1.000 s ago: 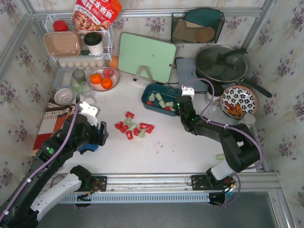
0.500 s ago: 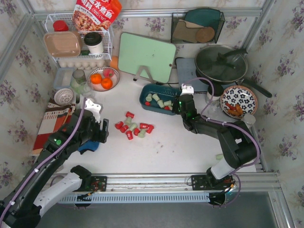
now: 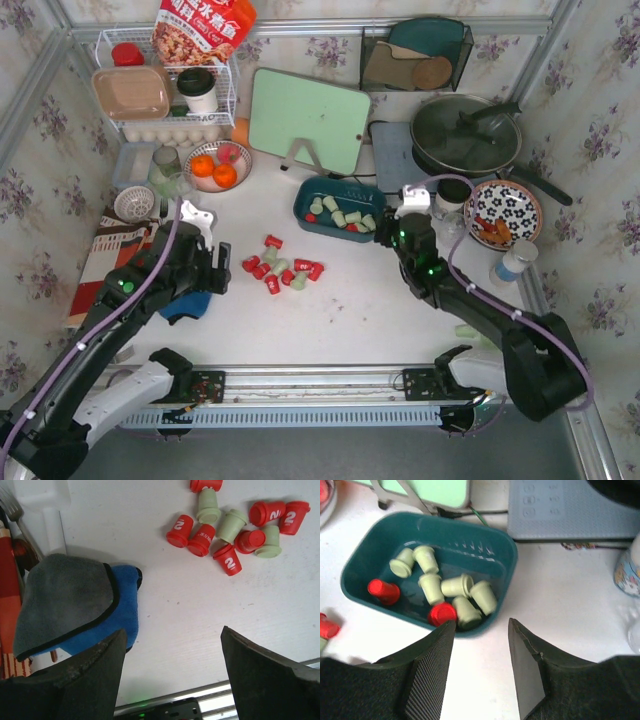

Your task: Mix the coffee capsules in the storage basket

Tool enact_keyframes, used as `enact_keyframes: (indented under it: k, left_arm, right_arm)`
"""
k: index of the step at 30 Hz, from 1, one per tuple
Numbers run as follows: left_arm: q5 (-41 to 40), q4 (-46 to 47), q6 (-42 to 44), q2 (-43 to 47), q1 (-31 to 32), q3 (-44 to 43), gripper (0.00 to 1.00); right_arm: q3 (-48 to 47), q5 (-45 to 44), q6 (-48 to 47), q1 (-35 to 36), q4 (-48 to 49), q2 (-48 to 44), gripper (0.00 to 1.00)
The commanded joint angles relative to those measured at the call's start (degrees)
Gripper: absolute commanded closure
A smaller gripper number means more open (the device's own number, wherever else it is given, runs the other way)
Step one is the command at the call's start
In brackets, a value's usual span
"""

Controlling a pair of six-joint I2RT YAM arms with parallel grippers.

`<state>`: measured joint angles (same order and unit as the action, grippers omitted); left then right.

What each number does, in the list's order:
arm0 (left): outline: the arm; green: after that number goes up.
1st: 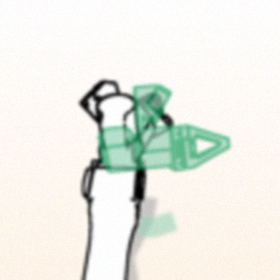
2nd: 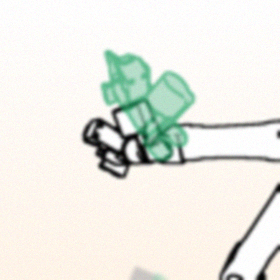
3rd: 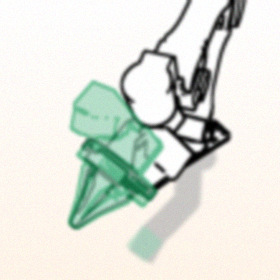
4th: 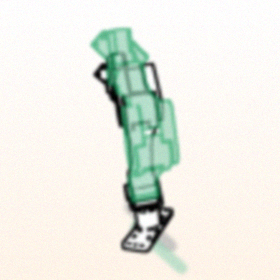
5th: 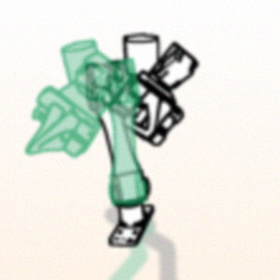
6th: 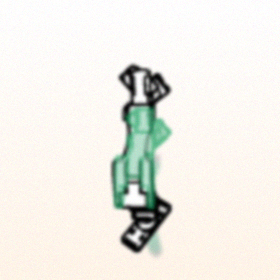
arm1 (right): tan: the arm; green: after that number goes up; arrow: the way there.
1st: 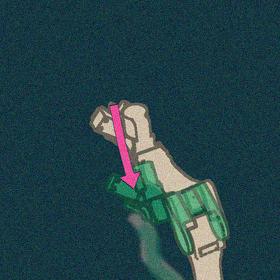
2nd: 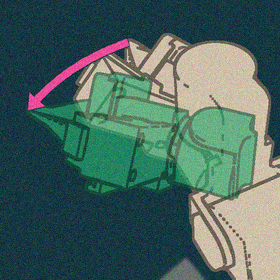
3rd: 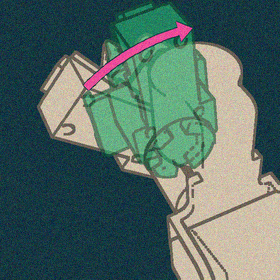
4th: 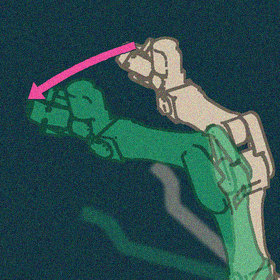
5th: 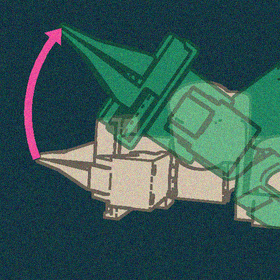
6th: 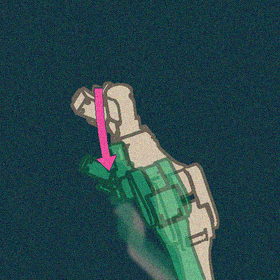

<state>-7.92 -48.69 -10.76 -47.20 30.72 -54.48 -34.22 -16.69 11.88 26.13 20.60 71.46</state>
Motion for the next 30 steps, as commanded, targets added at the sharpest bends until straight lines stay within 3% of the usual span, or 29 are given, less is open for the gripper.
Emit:
enact_keyframes:
  k: [1, 7, 14, 18, 22, 23, 24, 30]
  left_arm:
    - [-1.15, -1.48, -6.90, -2.27, 0.03, -2.50, 0.22]
    - [-1.10, 3.38, -16.61, -7.34, 2.69, 1.23, 0.26]
    - [-12.55, 12.38, -24.21, -19.89, 16.82, 3.19, 0.27]
    - [-16.11, 16.95, -29.22, -27.78, 20.66, 3.27, 0.27]
    - [-16.75, 21.21, -33.19, -34.18, 21.95, 3.33, 0.27]
    - [-16.78, 21.76, -34.32, -35.96, 22.05, 3.26, 0.27]
    - [-16.82, 22.46, -35.16, -37.01, 22.10, 3.24, 0.28]
    - [-18.18, 23.45, -40.20, -42.09, 22.37, 2.89, 0.29]
  right_arm:
    - [7.07, -2.64, 0.58, 0.02, 3.00, -6.22, 0.47]
    - [13.03, -4.74, 1.70, 0.02, 8.37, -11.46, 0.48]
    - [13.81, -4.13, 2.56, 0.04, 8.56, -13.62, 0.48]
    - [14.00, -4.34, 2.71, -0.01, 8.18, -14.75, 0.47]
    - [14.48, -4.74, 2.79, 0.03, 8.08, -16.28, 0.35]
    - [14.71, -5.00, 2.80, 0.01, 8.27, -16.61, 0.26]
    - [14.90, -5.17, 2.81, 0.00, 8.44, -16.88, 0.04]
    - [15.14, -5.24, 3.17, 0.05, 8.84, -17.32, 0.00]
